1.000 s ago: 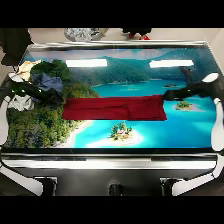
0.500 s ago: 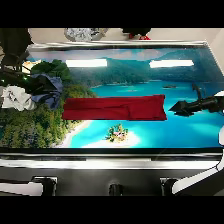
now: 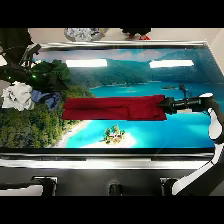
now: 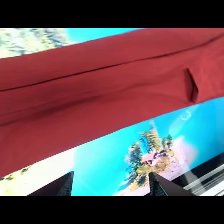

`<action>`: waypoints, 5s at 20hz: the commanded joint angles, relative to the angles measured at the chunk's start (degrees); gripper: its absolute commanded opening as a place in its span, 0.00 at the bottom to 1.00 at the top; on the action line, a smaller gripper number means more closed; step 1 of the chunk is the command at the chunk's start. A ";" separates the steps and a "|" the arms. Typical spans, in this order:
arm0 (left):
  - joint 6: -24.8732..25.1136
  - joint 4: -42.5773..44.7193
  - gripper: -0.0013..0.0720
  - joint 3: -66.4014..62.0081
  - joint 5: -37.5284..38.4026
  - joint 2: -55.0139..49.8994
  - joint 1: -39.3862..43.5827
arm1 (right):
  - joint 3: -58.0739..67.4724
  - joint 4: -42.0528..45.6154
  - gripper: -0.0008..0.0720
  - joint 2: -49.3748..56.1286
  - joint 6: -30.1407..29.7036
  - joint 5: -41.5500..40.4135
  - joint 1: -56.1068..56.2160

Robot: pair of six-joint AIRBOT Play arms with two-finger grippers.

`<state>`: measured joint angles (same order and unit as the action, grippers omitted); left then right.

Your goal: Fold the shirts.

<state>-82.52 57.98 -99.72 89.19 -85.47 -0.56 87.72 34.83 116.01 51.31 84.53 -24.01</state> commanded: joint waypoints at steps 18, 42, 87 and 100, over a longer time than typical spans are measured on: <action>-4.59 -1.51 0.06 14.08 -32.48 -11.63 27.21 | 0.07 13.46 0.07 -26.93 8.26 4.79 7.98; -4.07 -3.26 0.05 -2.67 -34.16 -13.22 23.65 | 0.07 11.76 0.06 -36.24 17.97 1.53 19.41; 0.00 2.03 0.06 -0.74 -24.00 14.93 9.22 | -21.35 5.05 0.06 -22.29 5.01 -23.28 18.34; 0.00 2.03 0.06 -0.72 -24.00 14.73 9.22 | -5.18 10.88 0.07 -26.23 5.01 -1.97 -31.26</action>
<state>-82.52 59.99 -100.44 65.19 -70.70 8.62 81.78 43.24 90.65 56.42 76.55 -44.16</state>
